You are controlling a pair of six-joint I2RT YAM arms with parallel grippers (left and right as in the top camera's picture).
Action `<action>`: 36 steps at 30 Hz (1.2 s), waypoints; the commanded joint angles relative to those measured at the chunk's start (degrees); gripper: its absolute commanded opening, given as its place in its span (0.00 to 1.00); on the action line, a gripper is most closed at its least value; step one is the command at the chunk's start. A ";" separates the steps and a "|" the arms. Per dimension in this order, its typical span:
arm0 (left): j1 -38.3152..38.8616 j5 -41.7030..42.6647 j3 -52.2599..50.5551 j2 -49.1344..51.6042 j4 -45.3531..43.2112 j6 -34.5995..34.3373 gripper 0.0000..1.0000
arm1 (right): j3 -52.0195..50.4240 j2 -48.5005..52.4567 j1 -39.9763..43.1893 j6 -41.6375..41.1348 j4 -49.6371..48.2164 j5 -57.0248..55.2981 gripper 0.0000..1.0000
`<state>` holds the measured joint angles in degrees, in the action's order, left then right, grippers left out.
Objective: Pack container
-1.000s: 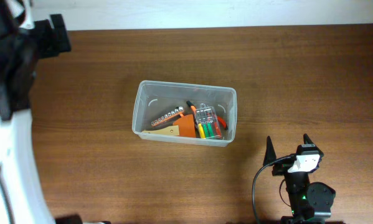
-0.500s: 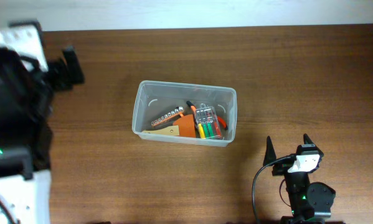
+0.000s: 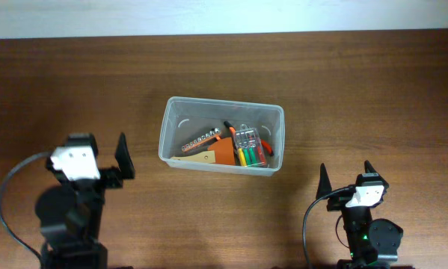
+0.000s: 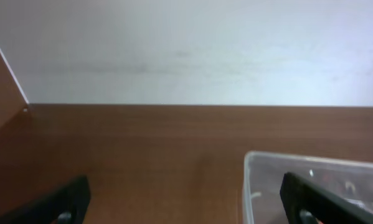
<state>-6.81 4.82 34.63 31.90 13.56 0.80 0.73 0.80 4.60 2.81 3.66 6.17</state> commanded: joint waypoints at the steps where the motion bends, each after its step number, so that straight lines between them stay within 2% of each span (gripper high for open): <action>1: 0.81 2.49 -6.71 -6.12 -1.75 -0.20 0.99 | -0.42 -0.61 -0.50 -0.07 -0.02 0.90 0.99; 12: 3.54 1.40 -21.20 -20.52 -4.20 -0.20 0.99 | -0.42 -0.61 -0.50 -0.07 -0.02 0.90 0.99; 22: 3.74 1.60 -27.89 -26.25 -6.47 -0.20 0.99 | -0.42 -0.61 -0.50 -0.07 -0.02 0.90 0.99; 36: 3.74 1.62 -30.93 -30.86 -6.69 -0.20 0.99 | -0.42 -0.61 -0.50 -0.07 -0.02 0.90 0.99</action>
<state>-3.33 5.82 4.97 2.48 7.22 0.80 0.73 0.80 4.60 2.83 3.66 6.20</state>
